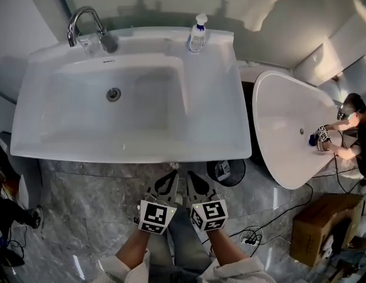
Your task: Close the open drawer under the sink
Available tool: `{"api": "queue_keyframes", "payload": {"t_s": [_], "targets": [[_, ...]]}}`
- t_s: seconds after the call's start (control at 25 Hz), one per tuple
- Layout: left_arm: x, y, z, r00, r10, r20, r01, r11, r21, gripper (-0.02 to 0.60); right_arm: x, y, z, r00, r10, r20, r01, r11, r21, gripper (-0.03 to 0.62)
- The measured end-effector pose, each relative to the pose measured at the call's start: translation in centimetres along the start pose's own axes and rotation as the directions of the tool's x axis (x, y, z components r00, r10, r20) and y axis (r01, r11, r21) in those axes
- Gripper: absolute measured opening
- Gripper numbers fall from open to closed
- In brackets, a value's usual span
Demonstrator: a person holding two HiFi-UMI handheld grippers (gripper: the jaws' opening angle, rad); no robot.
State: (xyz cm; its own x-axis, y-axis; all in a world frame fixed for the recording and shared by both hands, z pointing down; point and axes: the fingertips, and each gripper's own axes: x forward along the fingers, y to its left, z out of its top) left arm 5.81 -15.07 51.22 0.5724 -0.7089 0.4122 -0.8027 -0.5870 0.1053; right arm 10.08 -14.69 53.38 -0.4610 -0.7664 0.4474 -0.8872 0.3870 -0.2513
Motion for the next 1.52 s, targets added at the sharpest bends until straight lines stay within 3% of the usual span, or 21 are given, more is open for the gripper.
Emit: {"api": "queue_keyframes", "payload": {"t_s": [0.28,0.56,0.72,1.12,1.52], "targets": [[-3.0,-1.5,8.2,0.996,0.004,0.087,-0.004,1.000,-0.001,0.015,-4.0,2.6,7.5,0.993,0.094,0.066,-0.093,0.995,-0.019,0.011],[-6.4,-2.7,16.0,0.983,0.004,0.183,-0.009,0.999,0.030,0.015,-8.7,3.9,14.9,0.975,0.132,0.181,-0.130,0.991,-0.023,0.011],[-7.9,-3.4,19.4,0.972,0.005,0.233,-0.013,0.999,0.035,0.015,-10.5,4.8,18.6,0.963,0.162,0.217,-0.149,0.986,-0.075,0.011],[-11.3,-4.4,24.7,0.955,-0.016,0.297,-0.010,0.996,0.086,0.015,-14.1,8.5,25.0,0.929,0.254,0.270,-0.217,0.963,-0.157,0.011],[-14.1,-3.3,27.2,0.948,-0.053,0.314,0.021,0.994,0.104,0.015,-14.4,11.4,27.7,0.914,0.311,0.262,-0.271,0.946,-0.176,0.011]]}}
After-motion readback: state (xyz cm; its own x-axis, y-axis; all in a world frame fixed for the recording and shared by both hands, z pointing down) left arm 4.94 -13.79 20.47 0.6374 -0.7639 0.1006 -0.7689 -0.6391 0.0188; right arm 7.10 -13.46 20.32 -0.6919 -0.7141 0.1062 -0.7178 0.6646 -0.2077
